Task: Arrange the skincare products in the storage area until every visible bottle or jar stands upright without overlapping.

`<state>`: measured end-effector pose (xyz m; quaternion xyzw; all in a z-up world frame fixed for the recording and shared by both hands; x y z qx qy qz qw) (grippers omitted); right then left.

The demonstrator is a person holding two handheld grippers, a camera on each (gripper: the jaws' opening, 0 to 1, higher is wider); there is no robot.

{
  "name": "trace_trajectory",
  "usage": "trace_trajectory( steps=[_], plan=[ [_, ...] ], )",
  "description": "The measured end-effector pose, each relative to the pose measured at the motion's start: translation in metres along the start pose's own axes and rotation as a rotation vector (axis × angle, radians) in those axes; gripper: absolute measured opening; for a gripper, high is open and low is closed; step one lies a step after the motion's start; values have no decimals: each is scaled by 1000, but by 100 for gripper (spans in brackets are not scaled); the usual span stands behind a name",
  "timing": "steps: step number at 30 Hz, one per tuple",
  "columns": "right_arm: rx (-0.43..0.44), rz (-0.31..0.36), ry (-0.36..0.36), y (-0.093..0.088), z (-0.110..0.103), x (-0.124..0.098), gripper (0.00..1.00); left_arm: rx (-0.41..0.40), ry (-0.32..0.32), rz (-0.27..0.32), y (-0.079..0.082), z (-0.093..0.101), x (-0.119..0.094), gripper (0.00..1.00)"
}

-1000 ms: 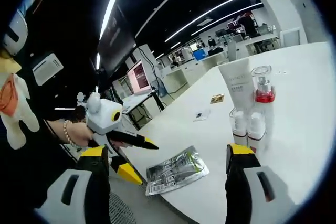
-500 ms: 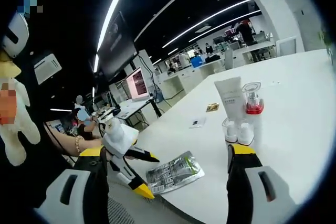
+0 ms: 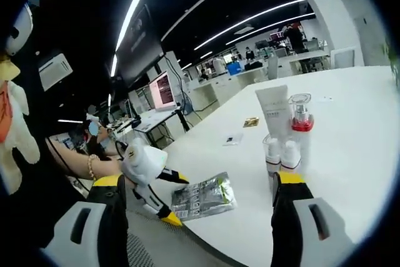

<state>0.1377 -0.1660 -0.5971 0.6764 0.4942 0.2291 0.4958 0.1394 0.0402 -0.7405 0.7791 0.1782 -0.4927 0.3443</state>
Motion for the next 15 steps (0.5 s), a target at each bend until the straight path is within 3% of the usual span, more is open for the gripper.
trace_trajectory(
  steps=[8,15],
  plan=[
    [11,5,-9,-1,1,-2,96,81,8,58,5,7,-2,69],
    [14,2,-11,-2,2,-2,95,96,12,73,2,12,-8,62]
  ],
)
Point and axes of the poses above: the point that each gripper's makers call its tool centre point, and the gripper's own axes: x roughly forward along the fingers, z roughly to its right, y roughly out of its top, the point moved 5 cm from there along -x, roughly backward along the fingers, and after that the axes turned 11 degrees about y, right-handed, at the moved point
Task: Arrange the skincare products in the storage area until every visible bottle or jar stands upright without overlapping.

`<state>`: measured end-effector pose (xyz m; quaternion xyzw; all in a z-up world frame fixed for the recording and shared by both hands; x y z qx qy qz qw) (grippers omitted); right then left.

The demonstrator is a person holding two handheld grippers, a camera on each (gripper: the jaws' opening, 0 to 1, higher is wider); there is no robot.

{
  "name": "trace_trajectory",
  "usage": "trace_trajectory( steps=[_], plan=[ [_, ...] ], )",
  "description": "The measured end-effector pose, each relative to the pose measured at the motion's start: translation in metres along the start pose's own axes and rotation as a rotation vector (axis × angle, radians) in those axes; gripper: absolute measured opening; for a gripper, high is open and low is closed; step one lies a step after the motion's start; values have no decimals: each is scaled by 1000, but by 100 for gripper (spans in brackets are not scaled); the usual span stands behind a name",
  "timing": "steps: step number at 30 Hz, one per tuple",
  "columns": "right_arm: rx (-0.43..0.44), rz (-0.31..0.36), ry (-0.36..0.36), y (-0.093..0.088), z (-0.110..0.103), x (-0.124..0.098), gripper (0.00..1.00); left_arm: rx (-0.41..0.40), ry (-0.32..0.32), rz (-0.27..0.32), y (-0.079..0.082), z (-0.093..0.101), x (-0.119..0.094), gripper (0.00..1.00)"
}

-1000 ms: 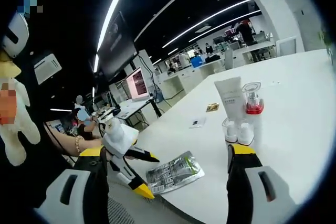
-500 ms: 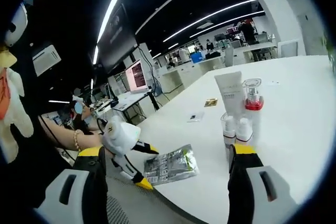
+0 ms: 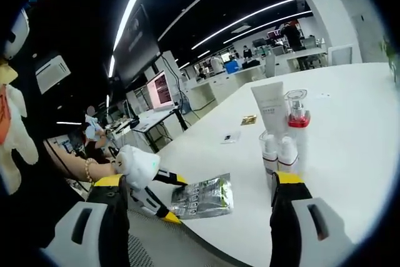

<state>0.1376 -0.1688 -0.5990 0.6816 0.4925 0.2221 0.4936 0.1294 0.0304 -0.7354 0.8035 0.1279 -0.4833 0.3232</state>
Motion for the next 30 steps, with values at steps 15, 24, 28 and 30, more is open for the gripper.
trace_trajectory(
  steps=[15,24,28,30],
  plan=[
    [-7,-9,-21,-1,-1,0,94,-99,-102,28,5,5,-12,39],
    [-13,-19,-34,-3,2,-2,93,-247,-179,62,7,5,-12,23],
    [-12,-23,-39,-4,3,-3,92,-484,-263,128,19,-1,-25,8],
    [-9,-26,-41,-5,4,-3,92,-508,-304,151,21,-3,-33,8]
  ],
)
Point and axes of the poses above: the point that each gripper's makers call its tool centre point, and the gripper's own axes: x roughly forward along the fingers, z roughly to its right, y roughly out of its top, the point moved 5 cm from there along -x, roughly backward along the fingers, and after that the axes turned 11 degrees about y, right-handed, at the moved point
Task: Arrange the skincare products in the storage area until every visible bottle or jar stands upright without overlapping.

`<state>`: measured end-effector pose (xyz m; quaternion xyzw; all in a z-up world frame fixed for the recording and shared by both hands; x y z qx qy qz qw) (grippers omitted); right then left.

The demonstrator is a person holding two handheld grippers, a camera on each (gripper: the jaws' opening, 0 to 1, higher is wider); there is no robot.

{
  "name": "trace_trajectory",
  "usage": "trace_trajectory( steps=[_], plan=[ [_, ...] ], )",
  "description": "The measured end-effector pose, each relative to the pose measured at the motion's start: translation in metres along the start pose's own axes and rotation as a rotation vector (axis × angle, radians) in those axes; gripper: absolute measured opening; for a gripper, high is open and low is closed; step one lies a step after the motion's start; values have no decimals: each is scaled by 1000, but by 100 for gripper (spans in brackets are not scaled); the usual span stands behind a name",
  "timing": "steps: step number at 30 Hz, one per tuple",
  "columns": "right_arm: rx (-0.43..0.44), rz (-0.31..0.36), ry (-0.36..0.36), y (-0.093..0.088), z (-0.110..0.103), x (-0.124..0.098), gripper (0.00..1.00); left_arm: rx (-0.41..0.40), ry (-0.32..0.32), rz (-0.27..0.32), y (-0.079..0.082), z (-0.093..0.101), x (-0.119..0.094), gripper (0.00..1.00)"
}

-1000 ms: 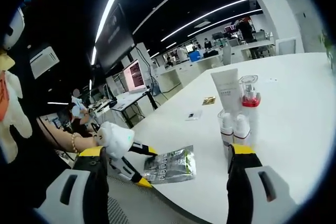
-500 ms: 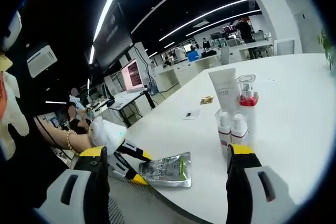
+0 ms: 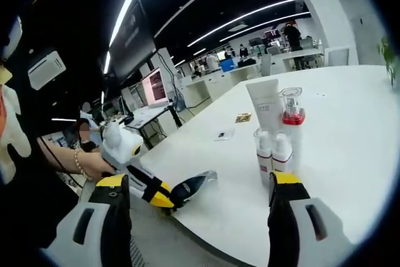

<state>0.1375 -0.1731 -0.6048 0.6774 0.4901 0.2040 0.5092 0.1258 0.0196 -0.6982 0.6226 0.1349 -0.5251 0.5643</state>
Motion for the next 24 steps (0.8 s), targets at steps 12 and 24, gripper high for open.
trace_trajectory(
  steps=[12,24],
  plan=[
    [19,5,9,1,2,0,90,-363,-306,284,51,19,-53,4],
    [191,299,221,41,-31,13,78,-521,-770,538,97,53,-124,3]
  ],
)
Point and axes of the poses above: the point that each gripper's makers call its tool centre point, and the gripper's own axes: x roughly forward along the fingers, z roughly to its right, y roughly out of its top, the point moved 5 cm from there along -x, roughly backward along the fingers, and after that the axes turned 11 degrees about y, right-handed, at the moved point
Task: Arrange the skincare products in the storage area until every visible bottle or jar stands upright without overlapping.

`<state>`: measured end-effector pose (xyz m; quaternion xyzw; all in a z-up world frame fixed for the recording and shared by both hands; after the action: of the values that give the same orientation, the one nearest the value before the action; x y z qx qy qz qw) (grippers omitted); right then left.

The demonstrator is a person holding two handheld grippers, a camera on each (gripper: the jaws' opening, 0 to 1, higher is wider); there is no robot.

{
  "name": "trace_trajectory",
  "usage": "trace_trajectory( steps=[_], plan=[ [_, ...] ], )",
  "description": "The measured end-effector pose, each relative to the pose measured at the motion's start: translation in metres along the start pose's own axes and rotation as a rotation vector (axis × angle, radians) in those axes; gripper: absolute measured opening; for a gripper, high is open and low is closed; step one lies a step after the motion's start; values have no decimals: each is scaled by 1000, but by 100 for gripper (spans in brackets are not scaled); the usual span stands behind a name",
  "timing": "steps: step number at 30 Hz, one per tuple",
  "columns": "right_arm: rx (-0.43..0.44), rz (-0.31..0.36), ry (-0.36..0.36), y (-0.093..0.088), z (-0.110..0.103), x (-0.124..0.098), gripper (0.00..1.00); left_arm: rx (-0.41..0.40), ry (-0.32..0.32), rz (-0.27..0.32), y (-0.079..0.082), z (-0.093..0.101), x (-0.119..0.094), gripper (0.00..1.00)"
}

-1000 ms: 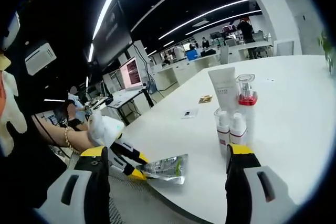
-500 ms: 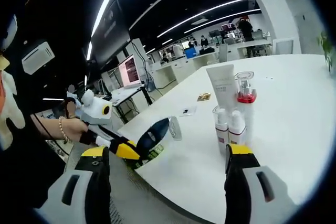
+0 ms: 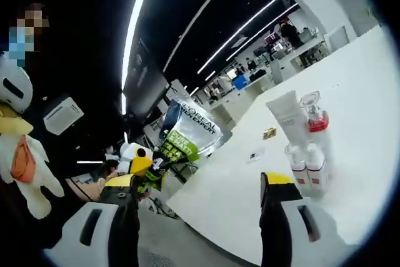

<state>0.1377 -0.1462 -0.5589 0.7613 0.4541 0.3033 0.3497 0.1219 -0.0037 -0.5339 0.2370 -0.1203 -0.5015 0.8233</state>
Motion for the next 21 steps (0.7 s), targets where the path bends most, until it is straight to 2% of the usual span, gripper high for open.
trace_trajectory(
  steps=[3,4,10,13,19,21],
  plan=[
    [25,27,52,5,-9,14,75,-43,-120,31,4,20,-2,3],
    [29,47,72,8,-12,17,75,-51,-142,46,7,23,-3,3],
    [130,230,221,32,-32,32,70,-138,-340,94,16,46,-12,3],
    [178,310,292,42,-41,39,68,-182,-424,89,16,57,-16,3],
    [231,342,390,47,-52,55,60,-201,-511,52,9,70,-16,4],
    [278,379,446,50,-58,58,56,-198,-524,45,7,72,-16,4]
  ],
)
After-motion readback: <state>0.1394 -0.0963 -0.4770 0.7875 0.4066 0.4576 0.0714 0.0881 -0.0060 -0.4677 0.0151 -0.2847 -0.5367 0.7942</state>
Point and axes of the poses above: the point that each gripper's makers call its tool centre point, and the gripper's own axes: x roughly forward along the fingers, z roughly to its right, y roughly out of its top, the point moved 5 cm from there along -x, roughly backward along the fingers, and after that the axes turned 11 degrees about y, right-handed, at the moved point
